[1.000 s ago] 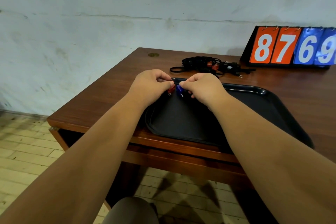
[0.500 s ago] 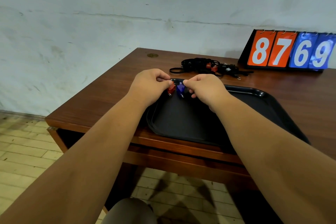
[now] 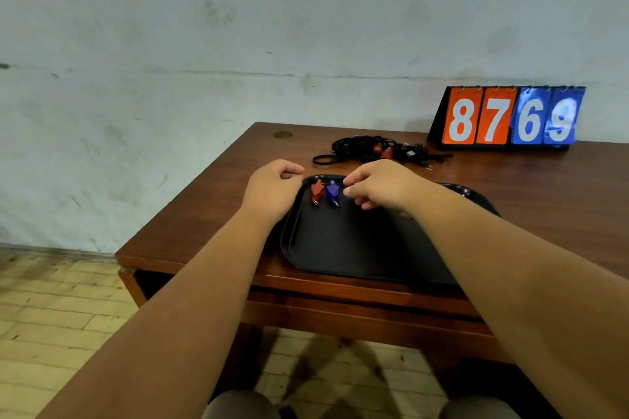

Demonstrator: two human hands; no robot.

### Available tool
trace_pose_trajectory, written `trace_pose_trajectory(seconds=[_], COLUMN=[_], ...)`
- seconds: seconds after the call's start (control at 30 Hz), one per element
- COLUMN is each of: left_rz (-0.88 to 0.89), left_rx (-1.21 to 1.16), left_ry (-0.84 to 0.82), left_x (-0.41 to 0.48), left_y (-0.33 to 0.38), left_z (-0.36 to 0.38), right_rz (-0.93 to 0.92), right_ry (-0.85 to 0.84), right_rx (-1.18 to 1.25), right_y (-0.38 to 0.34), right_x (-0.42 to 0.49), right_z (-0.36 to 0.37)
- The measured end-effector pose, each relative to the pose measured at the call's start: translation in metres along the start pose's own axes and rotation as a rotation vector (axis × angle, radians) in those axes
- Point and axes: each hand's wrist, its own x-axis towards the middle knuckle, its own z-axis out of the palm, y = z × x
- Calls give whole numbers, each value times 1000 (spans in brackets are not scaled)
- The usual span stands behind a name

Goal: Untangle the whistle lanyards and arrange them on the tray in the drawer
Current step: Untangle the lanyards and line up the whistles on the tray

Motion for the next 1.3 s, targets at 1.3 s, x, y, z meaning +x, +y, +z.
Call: trace_pose_trajectory(seconds=[1.3], left_rz=[151], left_rx=[-25], left_ry=[-150], left_x=[13], left_y=[-7], left_z=[8], right_rz=[-134], right_ry=[57], right_rx=[-174], right_y=[10], right_x=[16], right_z=[25])
